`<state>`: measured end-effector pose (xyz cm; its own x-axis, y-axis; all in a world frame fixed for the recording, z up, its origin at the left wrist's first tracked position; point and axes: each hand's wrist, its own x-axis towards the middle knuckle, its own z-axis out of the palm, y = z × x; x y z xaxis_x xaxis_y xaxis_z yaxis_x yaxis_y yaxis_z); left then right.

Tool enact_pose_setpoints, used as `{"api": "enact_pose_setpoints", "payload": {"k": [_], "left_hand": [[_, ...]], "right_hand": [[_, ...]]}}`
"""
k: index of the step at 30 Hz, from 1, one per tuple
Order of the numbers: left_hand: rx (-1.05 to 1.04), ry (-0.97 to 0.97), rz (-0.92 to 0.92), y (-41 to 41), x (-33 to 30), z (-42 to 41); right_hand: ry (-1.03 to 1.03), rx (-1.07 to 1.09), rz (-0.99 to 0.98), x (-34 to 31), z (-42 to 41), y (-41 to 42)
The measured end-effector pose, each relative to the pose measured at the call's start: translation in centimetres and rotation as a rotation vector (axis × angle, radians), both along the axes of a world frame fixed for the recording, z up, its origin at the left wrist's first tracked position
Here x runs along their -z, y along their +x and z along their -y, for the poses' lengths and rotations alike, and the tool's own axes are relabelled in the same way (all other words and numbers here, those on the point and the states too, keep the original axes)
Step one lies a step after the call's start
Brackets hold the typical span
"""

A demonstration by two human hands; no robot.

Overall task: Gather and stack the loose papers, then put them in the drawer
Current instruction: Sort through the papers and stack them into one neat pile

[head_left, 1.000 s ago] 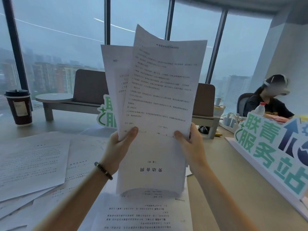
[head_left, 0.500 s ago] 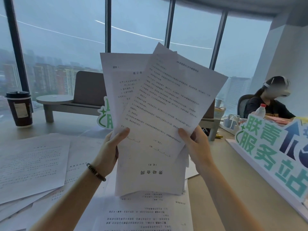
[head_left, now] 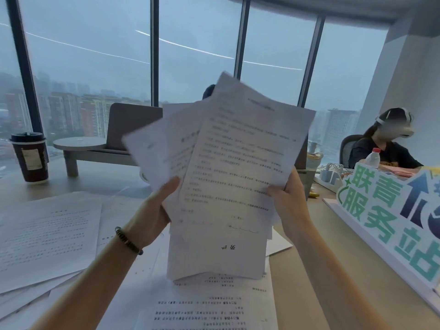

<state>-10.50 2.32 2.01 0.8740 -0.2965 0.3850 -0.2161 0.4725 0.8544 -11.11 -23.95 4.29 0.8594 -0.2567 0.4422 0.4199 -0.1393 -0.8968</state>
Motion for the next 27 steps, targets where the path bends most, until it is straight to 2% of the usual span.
{"api": "enact_pose_setpoints", "payload": {"k": [5, 10, 17, 22, 27], "left_hand": [[-0.158, 0.149, 0.030, -0.5, -1.5, 1.0], [-0.253, 0.149, -0.045, -0.3, -2.4, 1.7], [-0.215, 0.123, -0.127, -0.7, -1.7, 2.4], [-0.237, 0.212, -0.086, -1.0, 0.4, 2.5], [-0.317, 0.272, -0.052, -1.4, 2.0, 2.6]], "right_hand": [[-0.003, -0.056, -0.002, -0.1, -0.2, -0.3], [0.004, -0.051, 0.017, 0.5, -0.4, -0.3], [-0.001, -0.124, 0.003, 3.2, -0.2, -0.6], [0.026, -0.107, -0.062, 6.2, -0.8, -1.1], [-0.012, -0.026, -0.053, 5.2, -0.3, -0.5]]}}
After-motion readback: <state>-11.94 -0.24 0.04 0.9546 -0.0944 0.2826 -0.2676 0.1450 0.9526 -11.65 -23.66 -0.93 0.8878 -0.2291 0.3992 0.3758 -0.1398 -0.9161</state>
